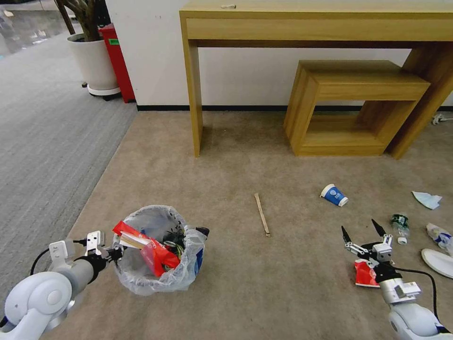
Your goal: Pick up the trash bin and place the garbage on the floor into it.
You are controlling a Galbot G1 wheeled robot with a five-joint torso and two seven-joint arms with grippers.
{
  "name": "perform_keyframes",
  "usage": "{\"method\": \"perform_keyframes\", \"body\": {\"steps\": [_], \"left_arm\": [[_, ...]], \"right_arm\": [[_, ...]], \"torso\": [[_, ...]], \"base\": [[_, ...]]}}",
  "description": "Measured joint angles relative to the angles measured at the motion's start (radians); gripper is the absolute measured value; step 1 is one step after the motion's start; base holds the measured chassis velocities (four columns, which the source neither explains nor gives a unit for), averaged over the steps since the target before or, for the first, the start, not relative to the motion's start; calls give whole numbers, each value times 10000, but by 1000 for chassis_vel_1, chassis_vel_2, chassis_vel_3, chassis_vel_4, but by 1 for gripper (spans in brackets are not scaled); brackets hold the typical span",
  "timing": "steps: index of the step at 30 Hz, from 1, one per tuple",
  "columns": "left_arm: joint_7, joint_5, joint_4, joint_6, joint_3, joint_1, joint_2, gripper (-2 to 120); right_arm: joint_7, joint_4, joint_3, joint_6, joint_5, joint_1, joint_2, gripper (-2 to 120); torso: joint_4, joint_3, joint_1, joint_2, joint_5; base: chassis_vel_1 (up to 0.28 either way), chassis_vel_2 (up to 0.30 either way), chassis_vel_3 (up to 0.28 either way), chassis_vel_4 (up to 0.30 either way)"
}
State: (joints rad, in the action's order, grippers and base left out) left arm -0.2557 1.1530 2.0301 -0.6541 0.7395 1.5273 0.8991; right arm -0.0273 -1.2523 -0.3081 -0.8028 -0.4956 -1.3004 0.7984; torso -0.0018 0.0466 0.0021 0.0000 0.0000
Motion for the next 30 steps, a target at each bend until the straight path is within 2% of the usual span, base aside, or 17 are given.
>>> {"method": "perform_keyframes", "body": {"steps": [30], "left_arm": [[59, -99, 41, 27, 37, 79, 53, 0]], "right_arm": [[63, 66, 12, -50, 38, 96, 48, 100]], "torso": [[0, -2, 0, 0, 0]], "base": [[-8, 9, 10, -10]]}}
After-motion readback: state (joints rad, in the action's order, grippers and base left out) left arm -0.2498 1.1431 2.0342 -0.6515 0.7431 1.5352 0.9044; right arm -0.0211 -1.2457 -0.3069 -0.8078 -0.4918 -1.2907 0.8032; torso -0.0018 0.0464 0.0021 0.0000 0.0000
